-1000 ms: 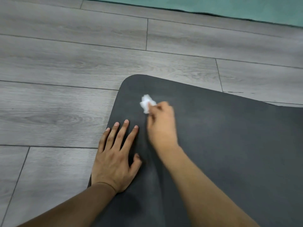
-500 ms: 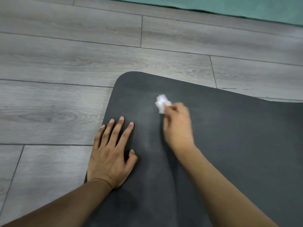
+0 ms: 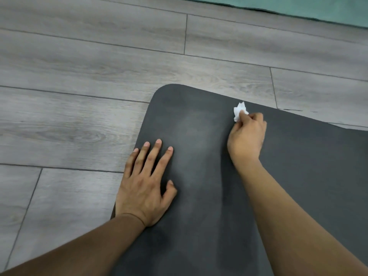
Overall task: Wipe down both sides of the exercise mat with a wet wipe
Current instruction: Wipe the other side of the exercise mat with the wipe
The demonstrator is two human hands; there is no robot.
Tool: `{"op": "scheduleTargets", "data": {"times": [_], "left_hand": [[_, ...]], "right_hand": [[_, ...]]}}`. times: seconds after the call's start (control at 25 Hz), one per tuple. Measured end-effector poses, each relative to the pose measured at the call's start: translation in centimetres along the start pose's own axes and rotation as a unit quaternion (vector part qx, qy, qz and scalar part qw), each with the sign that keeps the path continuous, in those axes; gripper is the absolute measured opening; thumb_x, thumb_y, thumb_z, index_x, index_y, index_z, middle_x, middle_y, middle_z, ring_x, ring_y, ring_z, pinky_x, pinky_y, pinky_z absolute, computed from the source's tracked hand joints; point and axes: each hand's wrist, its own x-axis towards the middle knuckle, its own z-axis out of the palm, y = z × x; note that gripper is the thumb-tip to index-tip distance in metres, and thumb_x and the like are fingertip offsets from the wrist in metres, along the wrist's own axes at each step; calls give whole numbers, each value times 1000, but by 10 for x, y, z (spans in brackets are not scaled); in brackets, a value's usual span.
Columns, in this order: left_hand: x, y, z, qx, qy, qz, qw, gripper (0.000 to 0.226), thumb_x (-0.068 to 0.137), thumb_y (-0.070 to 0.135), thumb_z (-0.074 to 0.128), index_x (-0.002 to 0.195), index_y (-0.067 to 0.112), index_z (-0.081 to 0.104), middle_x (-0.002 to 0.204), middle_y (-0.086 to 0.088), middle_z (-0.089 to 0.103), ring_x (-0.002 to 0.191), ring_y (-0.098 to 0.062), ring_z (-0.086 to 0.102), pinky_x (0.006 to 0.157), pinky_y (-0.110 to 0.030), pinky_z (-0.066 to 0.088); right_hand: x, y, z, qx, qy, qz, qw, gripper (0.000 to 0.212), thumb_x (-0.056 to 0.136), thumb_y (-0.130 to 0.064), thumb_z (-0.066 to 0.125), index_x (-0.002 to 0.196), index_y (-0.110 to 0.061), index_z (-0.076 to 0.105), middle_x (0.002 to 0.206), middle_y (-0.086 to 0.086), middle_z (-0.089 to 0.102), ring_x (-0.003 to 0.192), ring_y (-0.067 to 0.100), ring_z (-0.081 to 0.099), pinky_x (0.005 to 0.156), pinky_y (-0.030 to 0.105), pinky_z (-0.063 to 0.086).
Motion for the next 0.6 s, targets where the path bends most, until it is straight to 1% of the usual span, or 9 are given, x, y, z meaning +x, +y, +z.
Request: {"op": "scheduleTargets", "data": {"times": [0.08, 0.16, 0.24, 0.28, 0.32, 0.4, 0.44, 0.48, 0.6], "left_hand": [[0, -2, 0, -1, -6, 1, 1000, 76, 88, 45, 42, 160, 23, 31, 168, -6, 25, 156, -28, 21, 125, -52, 21], [0, -1, 0, 3, -14, 1, 1000, 77, 88, 46, 42, 161, 23, 29, 169, -6, 23, 156, -27, 19, 125, -52, 21], [0, -1, 0, 7, -14, -2, 1000, 78, 88, 46, 42, 161, 23, 28, 169, -6, 22, 156, -27, 19, 125, -52, 21], [0, -1, -1, 5, -15, 0, 1000, 78, 88, 46, 42, 161, 23, 28, 169, -5, 23, 156, -28, 19, 125, -52, 21], [1, -1, -2, 1, -13, 1, 1000, 77, 88, 46, 42, 161, 24, 29, 169, -5, 23, 156, -28, 19, 125, -52, 21], [1, -1, 0, 1, -13, 0, 1000, 78, 88, 46, 43, 161, 24, 28, 169, -5, 22, 157, -27, 18, 125, -51, 20], [1, -1, 0, 2, -18, -2, 1000, 78, 88, 46, 43, 162, 24, 27, 169, -5, 21, 157, -27, 17, 125, -51, 20], [1, -1, -1, 3, -21, -2, 1000, 79, 88, 46, 42, 162, 24, 25, 170, -5, 19, 157, -27, 15, 125, -52, 20], [1, -1, 1, 8, -32, -4, 999, 80, 88, 46, 43, 162, 24, 24, 170, -6, 18, 157, -27, 15, 125, -52, 21]], "right_hand": [[-8, -42, 20, 56, -48, -125, 989, 23, 89, -2, 50, 101, -7, 69, 97, 11, 54, 83, 26, 43, 75, 42, 45], [-17, -77, 36, 74, -129, -294, 944, 24, 88, -3, 55, 105, -9, 71, 96, 11, 56, 82, 28, 47, 76, 40, 46], [-2, -90, 45, 56, -177, -384, 904, 22, 90, -6, 55, 104, -10, 71, 98, 12, 57, 84, 30, 49, 78, 42, 47], [11, -89, 49, 47, -170, -377, 909, 22, 90, -7, 54, 104, -10, 71, 99, 13, 57, 86, 32, 50, 78, 42, 46], [24, -87, 54, 44, -143, -338, 929, 23, 91, -7, 53, 104, -9, 72, 99, 14, 57, 87, 33, 51, 78, 42, 46], [35, -87, 61, 62, -73, -204, 974, 25, 91, -4, 52, 101, -8, 74, 98, 15, 57, 88, 35, 52, 79, 41, 46], [25, -93, 65, 87, -57, -162, 981, 25, 90, -2, 52, 101, -8, 74, 97, 15, 57, 87, 35, 52, 79, 41, 46], [9, -102, 66, 112, -65, -166, 978, 24, 89, -1, 54, 101, -8, 74, 96, 14, 57, 86, 33, 52, 79, 40, 46], [-24, -109, 59, 145, -187, -347, 908, 25, 91, -8, 56, 108, -13, 73, 97, 8, 58, 87, 27, 50, 80, 35, 45]]}}
